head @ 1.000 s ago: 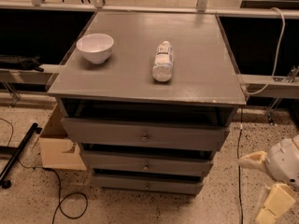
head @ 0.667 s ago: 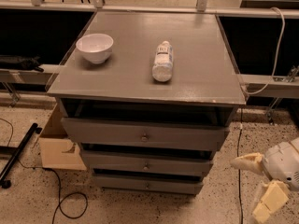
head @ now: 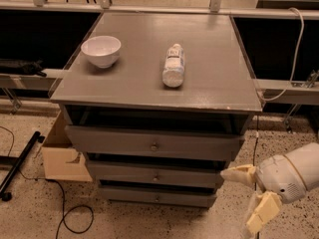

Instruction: Open bottom drawer

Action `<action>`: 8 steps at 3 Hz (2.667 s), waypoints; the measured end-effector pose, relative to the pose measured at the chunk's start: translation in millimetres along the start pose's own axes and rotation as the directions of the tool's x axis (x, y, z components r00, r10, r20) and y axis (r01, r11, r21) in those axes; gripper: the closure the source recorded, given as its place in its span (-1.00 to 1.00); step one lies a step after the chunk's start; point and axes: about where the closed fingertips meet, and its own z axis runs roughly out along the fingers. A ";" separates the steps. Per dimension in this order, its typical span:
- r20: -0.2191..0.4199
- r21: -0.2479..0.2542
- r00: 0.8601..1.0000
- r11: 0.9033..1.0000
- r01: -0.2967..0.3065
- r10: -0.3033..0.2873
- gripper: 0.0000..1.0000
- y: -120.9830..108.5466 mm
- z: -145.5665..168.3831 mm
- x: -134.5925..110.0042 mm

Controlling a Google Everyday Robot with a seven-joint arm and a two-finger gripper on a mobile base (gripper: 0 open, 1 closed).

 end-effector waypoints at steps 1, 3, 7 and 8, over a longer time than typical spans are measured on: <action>0.026 -0.006 1.000 1.000 0.008 -0.008 -1.00 0.4 0.6 -1.4; 0.210 -0.044 0.978 0.999 0.002 0.007 -1.00 -2.9 4.0 24.2; 0.484 -0.026 0.874 0.998 0.057 -0.037 -1.00 -9.4 53.6 70.2; 0.541 0.025 0.835 0.994 0.106 -0.103 -1.00 -6.7 55.6 67.5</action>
Offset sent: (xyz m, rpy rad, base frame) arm 0.0010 -0.0152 0.0067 0.2058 -0.0456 -0.0540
